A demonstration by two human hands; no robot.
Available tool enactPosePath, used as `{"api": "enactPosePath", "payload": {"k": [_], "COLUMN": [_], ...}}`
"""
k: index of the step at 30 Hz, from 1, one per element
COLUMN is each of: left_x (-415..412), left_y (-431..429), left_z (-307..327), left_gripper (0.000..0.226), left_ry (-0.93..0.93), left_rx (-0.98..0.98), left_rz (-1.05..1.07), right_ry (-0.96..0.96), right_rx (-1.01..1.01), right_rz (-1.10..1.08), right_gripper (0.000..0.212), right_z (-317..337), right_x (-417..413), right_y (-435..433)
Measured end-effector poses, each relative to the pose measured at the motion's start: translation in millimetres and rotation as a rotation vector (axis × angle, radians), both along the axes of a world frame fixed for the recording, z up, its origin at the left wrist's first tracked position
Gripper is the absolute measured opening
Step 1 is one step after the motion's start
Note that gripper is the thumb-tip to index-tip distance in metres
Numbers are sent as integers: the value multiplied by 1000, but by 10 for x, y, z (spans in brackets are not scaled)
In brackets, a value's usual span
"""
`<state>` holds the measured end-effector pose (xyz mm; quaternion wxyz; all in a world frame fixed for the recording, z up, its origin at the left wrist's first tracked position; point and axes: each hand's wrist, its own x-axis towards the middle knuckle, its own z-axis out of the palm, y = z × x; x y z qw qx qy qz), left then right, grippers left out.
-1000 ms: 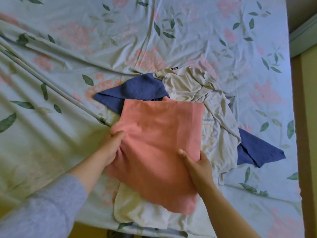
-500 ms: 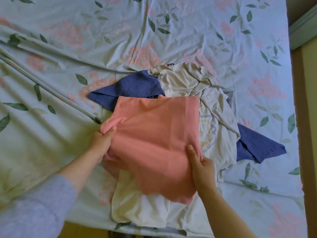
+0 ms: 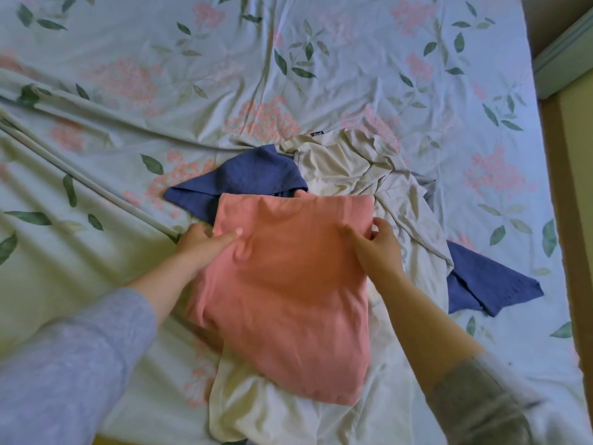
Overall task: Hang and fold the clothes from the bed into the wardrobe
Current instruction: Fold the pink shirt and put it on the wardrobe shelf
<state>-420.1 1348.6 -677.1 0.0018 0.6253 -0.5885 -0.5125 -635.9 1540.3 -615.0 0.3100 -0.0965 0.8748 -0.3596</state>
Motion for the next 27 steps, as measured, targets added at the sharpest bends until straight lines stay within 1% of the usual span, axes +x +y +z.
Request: {"api": "enactPosePath", "payload": {"k": [2, 3, 4, 5, 7, 8, 9, 10, 12, 13, 14, 15, 18, 21, 22, 23, 24, 25, 27], "left_x": [-19, -35, -59, -86, -139, -167, -208, -249, -322, -348, -348, -319, -96, 152, 211, 254, 284, 300, 303], "left_y": [-18, -6, 14, 22, -35, -85, -139, -188, -229, -204, -166, -116, 20, 125, 153, 192, 232, 274, 333], "left_z": [-3, 2, 11, 19, 61, 86, 94, 53, -66, -117, -179, -208, -199, -143, -155, -157, -170, -171, -169], "left_gripper": [48, 40, 31, 24, 17, 17, 23, 27, 27, 37, 49, 58, 73, 95, 95, 90, 80, 67, 41], "left_ry": [29, 71, 128, 196, 316, 343, 329, 298, 194, 133, 81, 53, 84, 172, 179, 173, 157, 147, 166], "left_rx": [153, 208, 193, 92, -235, -373, -447, -455, -328, -234, -150, -87, 58, 332, 405, 444, 439, 398, 267], "left_rz": [57, 58, 52, 43, 50, 31, -9, -57, -115, -109, -81, -46, -14, -71, -77, -88, -109, -122, -66], "right_ry": [-40, -59, -78, -81, -45, -17, 1, -12, -149, -212, -243, -240, -216, -280, -297, -319, -345, -375, -435], "right_rx": [3, -14, -43, -81, -152, -161, -145, -113, -22, 12, 27, 28, -3, -1, 12, 19, 16, 10, 2], "right_rz": [-25, -36, -57, -94, -197, -246, -274, -279, -274, -274, -274, -266, -210, -167, -161, -160, -163, -165, -169], "right_gripper": [51, 43, 37, 35, 37, 41, 46, 49, 58, 58, 54, 52, 54, 54, 55, 57, 59, 57, 48], "right_z": [-51, -74, -82, -87, -94, -100, -115, -131, -179, -196, -198, -181, -125, -89, -86, -87, -90, -90, -87], "right_x": [-87, -113, -131, -157, -219, -252, -283, -303, -312, -314, -300, -271, -82, 268, 380, 478, 560, 620, 682], "right_y": [-95, -106, -104, -85, -26, 10, 35, 43, 45, 60, 77, 107, 296, 517, 581, 643, 703, 761, 859]}}
